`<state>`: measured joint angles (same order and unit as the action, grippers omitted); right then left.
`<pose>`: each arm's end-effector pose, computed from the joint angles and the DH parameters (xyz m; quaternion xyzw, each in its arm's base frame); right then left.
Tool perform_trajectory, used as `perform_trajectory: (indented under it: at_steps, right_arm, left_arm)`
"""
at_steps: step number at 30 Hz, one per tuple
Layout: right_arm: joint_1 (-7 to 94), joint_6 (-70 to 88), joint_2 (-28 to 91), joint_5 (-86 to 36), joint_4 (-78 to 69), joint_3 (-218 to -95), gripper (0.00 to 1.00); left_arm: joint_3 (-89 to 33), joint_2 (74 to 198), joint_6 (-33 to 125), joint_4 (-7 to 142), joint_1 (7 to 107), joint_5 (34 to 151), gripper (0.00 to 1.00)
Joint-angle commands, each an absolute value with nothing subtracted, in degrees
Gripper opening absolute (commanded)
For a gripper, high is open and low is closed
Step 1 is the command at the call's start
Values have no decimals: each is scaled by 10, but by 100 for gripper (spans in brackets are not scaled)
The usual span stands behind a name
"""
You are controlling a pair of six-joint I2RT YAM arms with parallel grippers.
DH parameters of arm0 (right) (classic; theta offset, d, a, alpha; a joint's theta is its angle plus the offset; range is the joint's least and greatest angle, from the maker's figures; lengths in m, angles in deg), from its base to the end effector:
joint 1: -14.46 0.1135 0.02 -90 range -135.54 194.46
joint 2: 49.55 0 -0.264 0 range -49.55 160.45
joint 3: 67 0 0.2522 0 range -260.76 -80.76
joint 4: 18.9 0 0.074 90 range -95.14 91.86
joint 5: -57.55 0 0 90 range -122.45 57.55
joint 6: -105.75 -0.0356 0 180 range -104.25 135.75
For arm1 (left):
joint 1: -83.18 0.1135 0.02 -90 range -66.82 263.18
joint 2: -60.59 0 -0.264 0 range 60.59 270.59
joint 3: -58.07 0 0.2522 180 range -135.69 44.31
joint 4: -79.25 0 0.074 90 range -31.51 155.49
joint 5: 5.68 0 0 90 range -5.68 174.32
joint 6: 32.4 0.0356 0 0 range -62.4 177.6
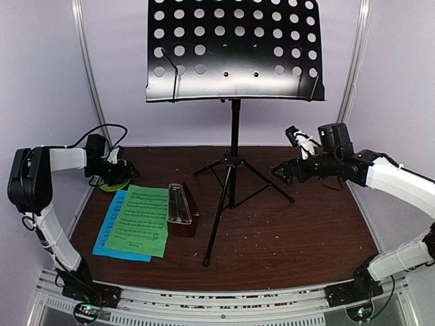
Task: Set up the instrument practice props
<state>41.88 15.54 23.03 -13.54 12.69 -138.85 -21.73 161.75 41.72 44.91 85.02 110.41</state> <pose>0.2469 0.1411 0.3046 -0.2803 0.8212 0.2534 0.4277 0.3660 -0.0039 0.1931 -0.0776 0.9300 -0.2492 0.2588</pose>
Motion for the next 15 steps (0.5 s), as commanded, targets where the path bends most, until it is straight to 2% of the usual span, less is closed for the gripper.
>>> perform_trajectory:
  at_steps: [1,15]
  right_arm:
    - [413,159,233,-156,139,-1414,100]
    - [412,153,264,-151,139,-1434,100]
  left_arm:
    - [-222,1626,430,470,854,1095,83]
    - [-225,1664,455,463,853,1088,82]
